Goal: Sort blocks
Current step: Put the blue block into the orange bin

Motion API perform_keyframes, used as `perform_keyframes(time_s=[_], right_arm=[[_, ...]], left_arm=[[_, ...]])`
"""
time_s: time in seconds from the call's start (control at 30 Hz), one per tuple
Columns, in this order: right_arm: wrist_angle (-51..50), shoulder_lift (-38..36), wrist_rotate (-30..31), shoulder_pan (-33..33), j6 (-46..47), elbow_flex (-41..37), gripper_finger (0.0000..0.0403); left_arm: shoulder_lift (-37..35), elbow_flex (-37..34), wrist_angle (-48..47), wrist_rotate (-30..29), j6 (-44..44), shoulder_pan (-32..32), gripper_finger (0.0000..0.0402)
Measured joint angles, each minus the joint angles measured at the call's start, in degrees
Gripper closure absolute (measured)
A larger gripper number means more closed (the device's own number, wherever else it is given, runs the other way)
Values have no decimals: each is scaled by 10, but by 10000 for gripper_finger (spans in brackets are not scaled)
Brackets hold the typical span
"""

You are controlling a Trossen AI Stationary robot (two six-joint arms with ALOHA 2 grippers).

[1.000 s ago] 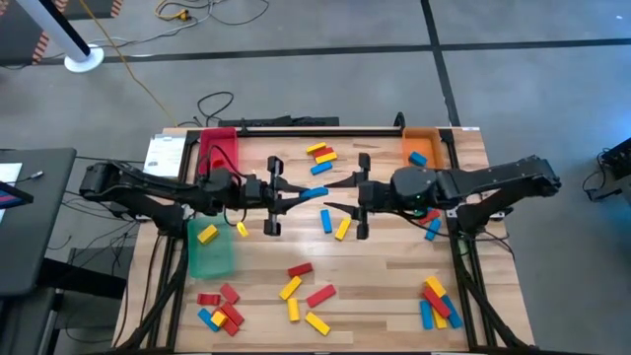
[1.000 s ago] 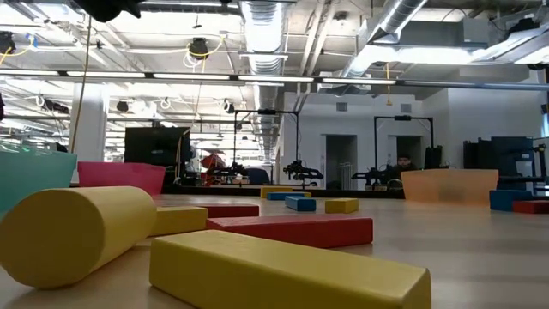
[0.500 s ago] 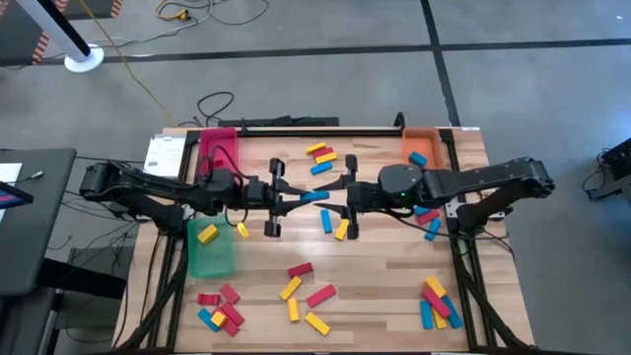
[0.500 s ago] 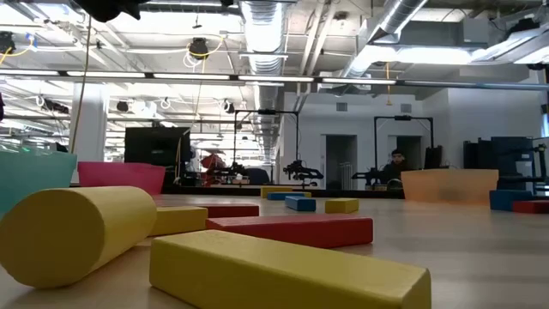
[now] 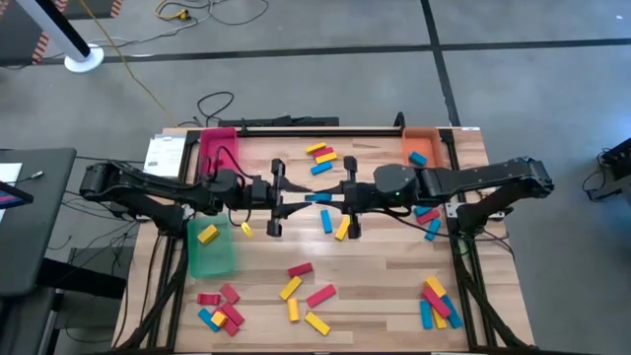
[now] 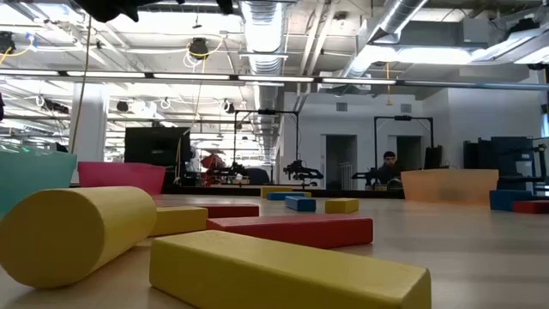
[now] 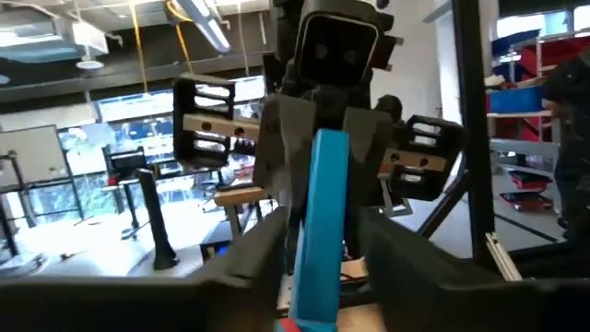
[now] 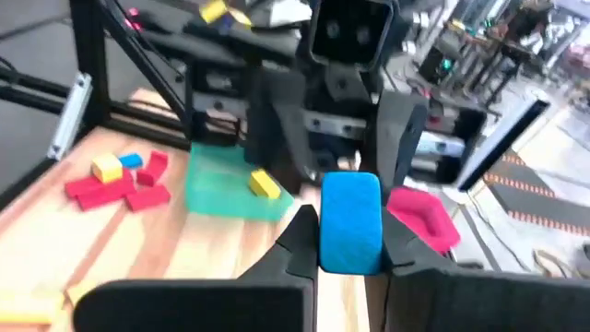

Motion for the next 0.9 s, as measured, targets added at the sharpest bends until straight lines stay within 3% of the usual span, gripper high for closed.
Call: perform_keyframes(time_s=[0.13, 0.27, 0.5, 0.67, 0.9], right_arm=[[-70, 0, 28, -9, 27, 0, 357], [-180, -4, 74, -23, 67, 0, 357], [-387, -4, 154, -65, 154, 0, 357], [-519, -5, 182, -129, 220, -2, 357], [-565, -5, 183, -244, 255, -46, 357]], left_arm=[[-8, 0, -35, -1, 5, 0, 177], [-36, 0, -95, -9, 10, 0, 143], [-80, 0, -246, -15, 8, 0, 143], [-81, 0, -345, -15, -18, -1, 149], [-78, -32, -373, -14, -44, -10, 150]])
